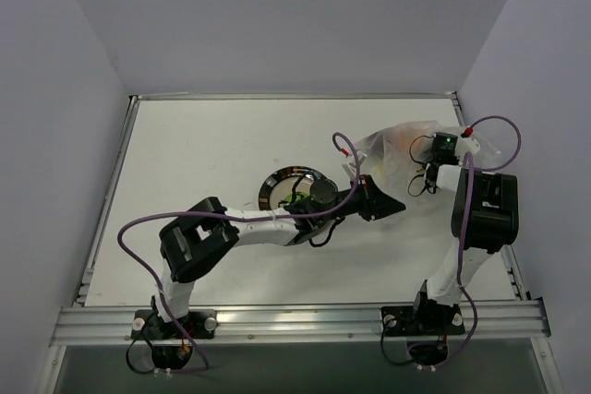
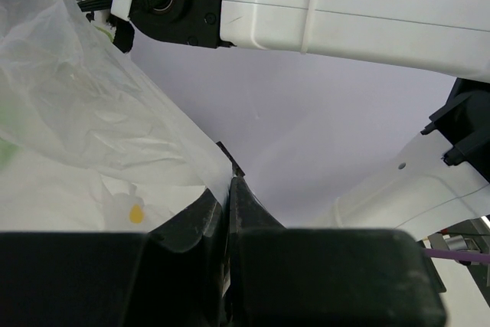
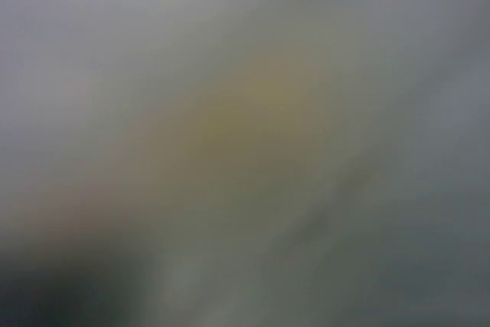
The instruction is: Take the fake fruits out of the plastic bag
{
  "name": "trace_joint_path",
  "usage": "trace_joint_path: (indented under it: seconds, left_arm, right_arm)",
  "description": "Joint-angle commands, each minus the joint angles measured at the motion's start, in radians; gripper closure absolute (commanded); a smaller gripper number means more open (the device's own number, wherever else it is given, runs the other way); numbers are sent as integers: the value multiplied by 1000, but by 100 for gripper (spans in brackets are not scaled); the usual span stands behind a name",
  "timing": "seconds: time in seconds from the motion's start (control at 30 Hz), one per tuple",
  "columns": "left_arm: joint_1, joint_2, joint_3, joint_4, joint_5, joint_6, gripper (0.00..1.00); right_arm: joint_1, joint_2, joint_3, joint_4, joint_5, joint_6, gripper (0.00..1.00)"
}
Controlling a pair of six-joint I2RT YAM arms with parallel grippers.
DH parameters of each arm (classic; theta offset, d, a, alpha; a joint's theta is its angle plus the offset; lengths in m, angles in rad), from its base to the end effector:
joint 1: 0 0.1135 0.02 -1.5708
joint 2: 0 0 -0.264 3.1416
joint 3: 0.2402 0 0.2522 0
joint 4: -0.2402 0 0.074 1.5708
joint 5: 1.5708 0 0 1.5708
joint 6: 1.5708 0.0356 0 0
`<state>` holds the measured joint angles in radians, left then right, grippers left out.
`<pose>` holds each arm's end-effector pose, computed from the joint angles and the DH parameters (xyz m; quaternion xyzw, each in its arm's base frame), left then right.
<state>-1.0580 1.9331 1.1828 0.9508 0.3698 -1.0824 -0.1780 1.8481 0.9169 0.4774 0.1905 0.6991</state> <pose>0.2040 -0.3886 0.2586 0.1348 0.6237 -0.7236 0.2632 0.3773 -0.0747 0.1589 0.4041 0.7429 0.0580 0.5305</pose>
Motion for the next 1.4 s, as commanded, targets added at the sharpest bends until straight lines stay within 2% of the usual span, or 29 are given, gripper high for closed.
trace_joint_path:
  seconds: [0.0,0.03,0.07,0.17,0.37,0.53,0.73,0.97,1.17,1.23,1.37]
  left_arm:
    - [15,-26,14,69,23,-1,98]
    - [16,-28,11,69,24,-1,98]
    - [18,-32,8,68,23,1,98]
    - [21,-36,3,68,21,3,98]
    - [27,-31,9,63,21,4,98]
    - [41,-28,21,56,18,7,98]
    - [78,-37,23,62,17,10,98]
    - [139,-39,9,75,12,-13,98]
    - [150,-22,69,31,21,2,98]
    - [151,0,127,0,41,6,98]
    - [173,52,228,-32,70,-13,98]
  right_arm:
    - [-8,-16,19,-30,16,8,42]
    - [-8,-24,8,-25,18,-3,44]
    - [-8,-45,-4,-2,18,-9,53]
    - [-8,-99,-53,41,17,-21,66]
    - [3,-222,-119,69,-25,-33,72]
    - [55,-360,-210,55,-59,-36,73]
    - [107,-619,-378,-3,-82,-47,73]
    - [133,-901,-487,-129,-180,-55,73]
    - [140,-1032,-488,-212,-391,-62,75]
    - [146,-1062,-478,-218,-509,-98,75]
    - [149,-1167,-449,-235,-649,-138,74]
